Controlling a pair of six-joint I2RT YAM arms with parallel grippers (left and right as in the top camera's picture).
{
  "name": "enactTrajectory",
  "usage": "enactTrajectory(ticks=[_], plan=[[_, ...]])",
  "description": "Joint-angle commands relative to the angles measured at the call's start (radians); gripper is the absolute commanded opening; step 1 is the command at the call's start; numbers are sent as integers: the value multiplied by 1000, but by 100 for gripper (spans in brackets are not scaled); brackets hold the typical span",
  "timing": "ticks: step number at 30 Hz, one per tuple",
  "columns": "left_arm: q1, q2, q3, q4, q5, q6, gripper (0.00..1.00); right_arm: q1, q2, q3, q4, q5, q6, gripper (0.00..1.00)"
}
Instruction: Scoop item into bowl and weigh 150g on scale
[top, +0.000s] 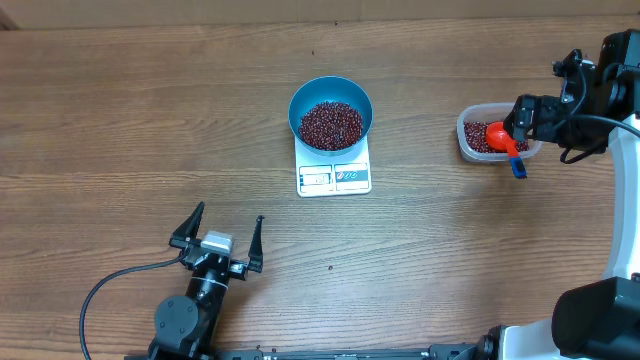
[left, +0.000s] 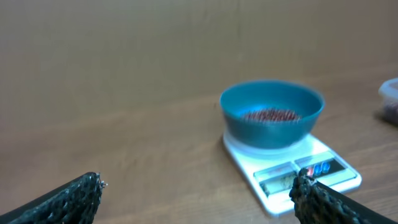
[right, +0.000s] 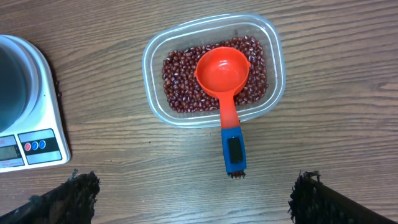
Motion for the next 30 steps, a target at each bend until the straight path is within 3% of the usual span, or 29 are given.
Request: enactTrajectory(ticks=[1,14,23,30], plan=[[16,-12,-6,-34,-42,-58,100,1,-8,17,5,-1,-7,100],[35,-12,-6,-35,-40,-6,100,1,-8,17,5,-1,-7,100],[231,-12,-5,-40,5,-70,100,1,-8,17,5,-1,-7,100],[258,-12,-5,-41,5,-61,99,1,-8,17,5,-1,-7,100]])
